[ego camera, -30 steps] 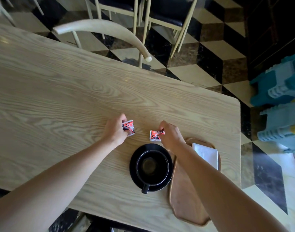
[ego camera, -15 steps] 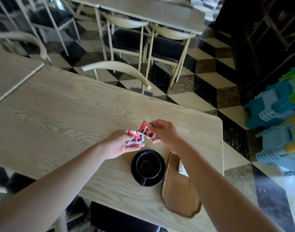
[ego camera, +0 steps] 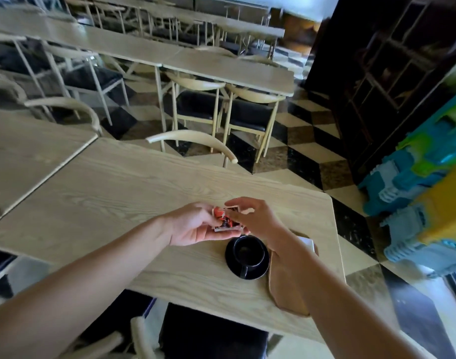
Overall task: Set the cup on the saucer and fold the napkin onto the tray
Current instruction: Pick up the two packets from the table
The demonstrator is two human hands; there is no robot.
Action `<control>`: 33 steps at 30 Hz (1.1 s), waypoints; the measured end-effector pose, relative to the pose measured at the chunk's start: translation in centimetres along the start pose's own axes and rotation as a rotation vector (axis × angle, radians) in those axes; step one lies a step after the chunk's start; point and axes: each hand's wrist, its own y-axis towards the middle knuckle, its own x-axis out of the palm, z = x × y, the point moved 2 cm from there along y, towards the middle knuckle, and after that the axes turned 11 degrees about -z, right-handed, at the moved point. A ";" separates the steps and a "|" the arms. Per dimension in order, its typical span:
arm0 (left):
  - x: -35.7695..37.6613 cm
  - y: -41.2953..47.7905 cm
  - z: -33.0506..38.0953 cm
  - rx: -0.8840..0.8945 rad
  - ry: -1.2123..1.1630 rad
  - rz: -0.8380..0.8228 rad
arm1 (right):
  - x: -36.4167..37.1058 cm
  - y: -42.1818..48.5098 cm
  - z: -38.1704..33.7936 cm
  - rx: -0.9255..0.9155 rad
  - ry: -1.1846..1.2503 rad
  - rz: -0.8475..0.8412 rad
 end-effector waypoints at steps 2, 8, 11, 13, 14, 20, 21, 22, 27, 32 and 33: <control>-1.1 -1.4 -0.1 -0.031 0.034 -0.019 | 1.6 -0.5 -0.5 0.028 -0.013 0.008; -3.4 -4.1 -0.5 -0.016 0.195 0.141 | 5.4 -2.5 -0.2 0.114 0.078 0.056; -3.8 -3.9 -0.7 0.018 0.226 0.194 | 6.6 -3.4 0.7 0.157 0.107 0.044; -3.5 -3.4 -1.0 0.000 0.249 0.163 | 7.1 -4.2 1.4 0.200 0.159 0.030; -3.2 -3.0 -1.3 -0.018 0.275 0.151 | 7.3 -4.8 1.7 0.218 0.214 0.028; -1.5 0.5 -4.4 -0.088 0.550 0.228 | 7.2 -8.5 3.8 0.284 0.449 0.046; -1.1 1.3 -5.1 -0.105 0.560 0.222 | 7.0 -9.1 4.4 0.275 0.474 0.063; -0.7 2.0 -5.8 -0.121 0.565 0.212 | 6.8 -9.6 5.1 0.268 0.500 0.082; 2.0 4.9 -8.6 -0.207 0.535 0.053 | 5.1 -11.7 9.2 0.288 0.568 0.150; 3.2 9.3 -11.3 -0.248 0.411 0.140 | 1.1 -13.5 14.3 0.354 0.596 0.224; 3.4 10.2 -11.9 -0.254 0.386 0.173 | 0.0 -13.9 15.8 0.386 0.594 0.244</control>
